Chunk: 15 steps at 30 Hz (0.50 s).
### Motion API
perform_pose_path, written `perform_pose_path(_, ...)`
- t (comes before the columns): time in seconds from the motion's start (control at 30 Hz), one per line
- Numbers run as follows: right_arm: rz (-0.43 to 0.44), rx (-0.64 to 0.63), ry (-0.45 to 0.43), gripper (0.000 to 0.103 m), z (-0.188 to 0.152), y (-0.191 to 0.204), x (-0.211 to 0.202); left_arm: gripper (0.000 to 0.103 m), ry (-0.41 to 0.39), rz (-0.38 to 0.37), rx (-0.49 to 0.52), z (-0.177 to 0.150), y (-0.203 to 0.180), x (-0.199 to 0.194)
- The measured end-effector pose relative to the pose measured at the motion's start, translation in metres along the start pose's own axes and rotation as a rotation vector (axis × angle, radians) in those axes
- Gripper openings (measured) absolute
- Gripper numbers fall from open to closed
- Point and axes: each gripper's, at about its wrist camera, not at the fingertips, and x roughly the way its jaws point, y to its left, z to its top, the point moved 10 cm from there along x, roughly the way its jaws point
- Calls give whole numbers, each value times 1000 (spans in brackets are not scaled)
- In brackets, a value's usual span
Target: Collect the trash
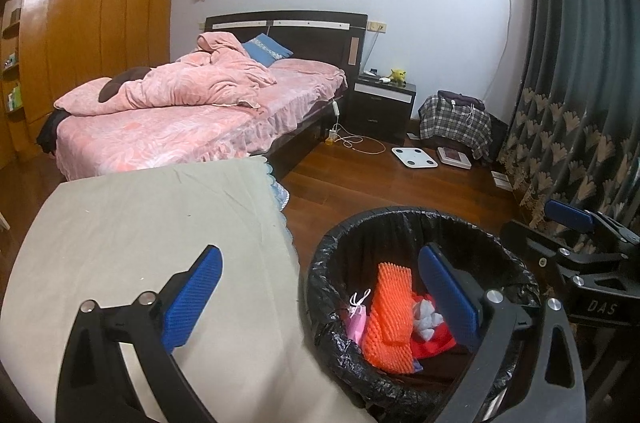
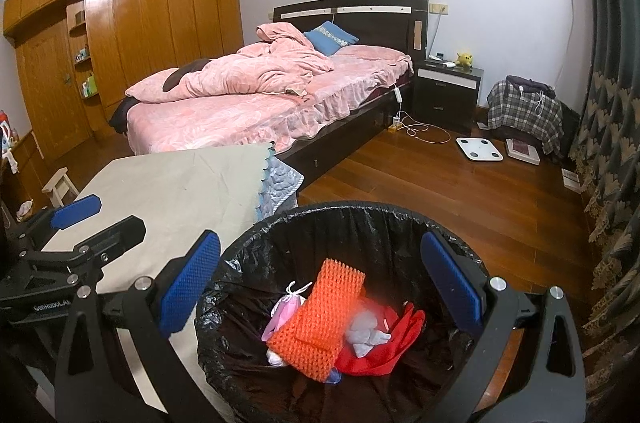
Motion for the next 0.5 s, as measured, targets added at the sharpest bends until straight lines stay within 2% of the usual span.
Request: perform_pose_path(0.5,1,-1,1,98,0,2,0,97,2,3,-3,-1,2,0)
